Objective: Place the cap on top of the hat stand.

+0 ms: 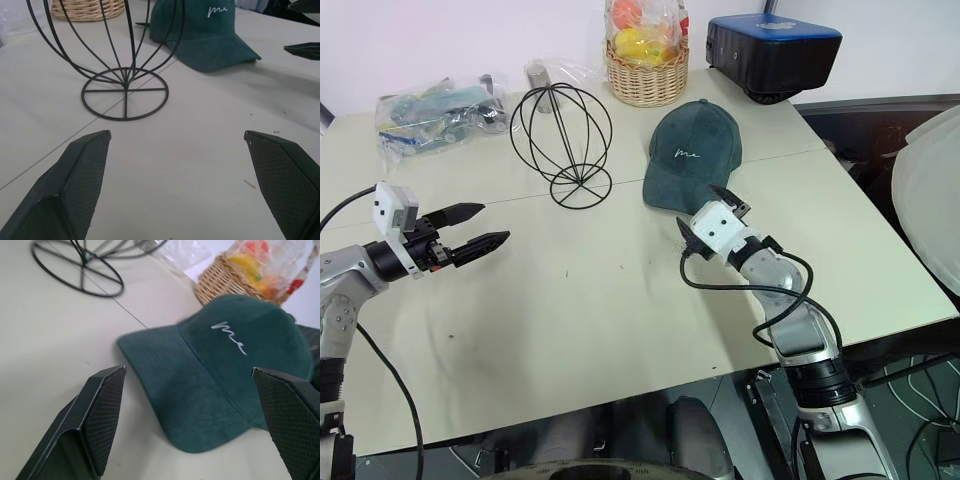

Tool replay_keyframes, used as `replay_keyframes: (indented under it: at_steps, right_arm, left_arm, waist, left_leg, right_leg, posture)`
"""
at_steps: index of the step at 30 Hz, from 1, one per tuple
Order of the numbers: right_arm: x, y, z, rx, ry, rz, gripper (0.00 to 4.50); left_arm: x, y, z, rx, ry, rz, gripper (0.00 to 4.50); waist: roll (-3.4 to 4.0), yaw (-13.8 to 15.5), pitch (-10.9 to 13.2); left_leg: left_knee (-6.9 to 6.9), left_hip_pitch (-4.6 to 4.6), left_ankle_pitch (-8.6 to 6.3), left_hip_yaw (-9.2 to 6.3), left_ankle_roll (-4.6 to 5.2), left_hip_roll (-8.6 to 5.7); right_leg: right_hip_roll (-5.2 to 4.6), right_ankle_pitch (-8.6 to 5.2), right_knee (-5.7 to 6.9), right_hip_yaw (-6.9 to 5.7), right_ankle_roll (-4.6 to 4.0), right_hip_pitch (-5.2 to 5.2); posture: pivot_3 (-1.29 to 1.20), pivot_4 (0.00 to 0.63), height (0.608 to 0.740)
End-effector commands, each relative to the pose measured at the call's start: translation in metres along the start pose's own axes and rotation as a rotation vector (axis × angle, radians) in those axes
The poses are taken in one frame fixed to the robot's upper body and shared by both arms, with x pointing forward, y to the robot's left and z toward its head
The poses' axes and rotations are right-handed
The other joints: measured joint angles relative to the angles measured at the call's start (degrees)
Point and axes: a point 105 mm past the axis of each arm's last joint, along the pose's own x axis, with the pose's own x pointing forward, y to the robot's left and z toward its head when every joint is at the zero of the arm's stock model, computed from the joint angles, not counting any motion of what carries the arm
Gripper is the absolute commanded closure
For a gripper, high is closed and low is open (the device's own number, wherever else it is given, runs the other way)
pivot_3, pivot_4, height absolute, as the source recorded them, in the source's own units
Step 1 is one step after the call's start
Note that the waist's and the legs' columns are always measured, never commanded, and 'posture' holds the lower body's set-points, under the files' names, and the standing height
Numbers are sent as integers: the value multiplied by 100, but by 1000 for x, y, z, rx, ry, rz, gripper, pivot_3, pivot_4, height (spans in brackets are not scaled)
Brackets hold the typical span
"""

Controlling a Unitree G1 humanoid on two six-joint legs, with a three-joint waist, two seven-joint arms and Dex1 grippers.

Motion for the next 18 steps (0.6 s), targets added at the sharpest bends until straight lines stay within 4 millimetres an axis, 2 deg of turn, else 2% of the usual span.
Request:
replay_keyframes:
  at_steps: [1,12,18]
  right_arm:
    - [5,1,7,-96,-17,-21,373]
    - [19,16,4,-261,1,27,373]
    - [28,12,-7,-325,47,1,373]
  left_arm:
    - [-2,-1,16,50,-50,1,32]
    - [-2,-3,17,56,-51,2,32]
    - [-3,-4,15,57,-48,7,32]
  waist:
    - [0,-2,0]
    - [0,-7,0]
    - [0,-15,0]
  left_leg:
    - [0,0,0,0,0,0]
    - [1,0,0,0,0,0]
    - [0,0,0,1,0,-1]
  right_leg:
    - [0,0,0,0,0,-1]
    - [0,0,1,1,0,-1]
    - [0,0,2,1,0,-1]
  posture:
    - [0,150,740]
    - [0,150,740]
    - [0,150,740]
